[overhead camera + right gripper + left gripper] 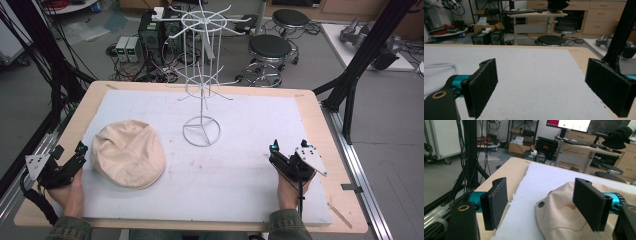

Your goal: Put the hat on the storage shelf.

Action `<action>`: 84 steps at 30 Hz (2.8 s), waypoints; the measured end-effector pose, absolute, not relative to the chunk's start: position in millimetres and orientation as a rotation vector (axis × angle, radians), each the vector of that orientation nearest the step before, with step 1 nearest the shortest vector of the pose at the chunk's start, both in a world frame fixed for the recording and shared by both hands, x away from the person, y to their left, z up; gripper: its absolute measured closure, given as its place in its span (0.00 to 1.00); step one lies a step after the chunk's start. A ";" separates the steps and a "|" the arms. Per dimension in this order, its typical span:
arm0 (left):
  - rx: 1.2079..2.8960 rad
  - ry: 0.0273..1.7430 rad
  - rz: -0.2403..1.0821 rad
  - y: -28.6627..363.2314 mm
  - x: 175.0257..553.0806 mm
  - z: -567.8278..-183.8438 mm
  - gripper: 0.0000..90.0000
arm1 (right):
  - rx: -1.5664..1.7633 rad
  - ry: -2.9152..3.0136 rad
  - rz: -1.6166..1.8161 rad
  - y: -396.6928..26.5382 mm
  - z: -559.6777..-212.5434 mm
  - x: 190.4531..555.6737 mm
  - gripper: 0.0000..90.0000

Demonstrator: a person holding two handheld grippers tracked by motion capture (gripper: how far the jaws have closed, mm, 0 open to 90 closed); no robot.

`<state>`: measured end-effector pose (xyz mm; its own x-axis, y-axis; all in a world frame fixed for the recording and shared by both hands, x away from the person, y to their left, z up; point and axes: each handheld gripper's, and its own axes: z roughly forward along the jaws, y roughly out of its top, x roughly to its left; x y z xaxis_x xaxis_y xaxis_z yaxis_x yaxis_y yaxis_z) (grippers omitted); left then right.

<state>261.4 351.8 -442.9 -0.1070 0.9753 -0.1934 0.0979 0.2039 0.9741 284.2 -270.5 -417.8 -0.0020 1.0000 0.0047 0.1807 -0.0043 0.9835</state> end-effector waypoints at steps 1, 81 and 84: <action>1.088 1.448 1.074 351.8 261.4 -442.9 0.32 | 1.344 1.342 1.126 -270.9 -418.1 284.9 0.11; 1.461 1.318 0.464 274.7 322.6 -395.5 0.31 | 1.325 1.403 1.107 -263.9 -421.5 289.3 0.11; 1.448 1.317 0.441 271.3 326.4 -394.4 0.32 | 1.322 1.406 1.108 -263.4 -421.5 289.2 0.11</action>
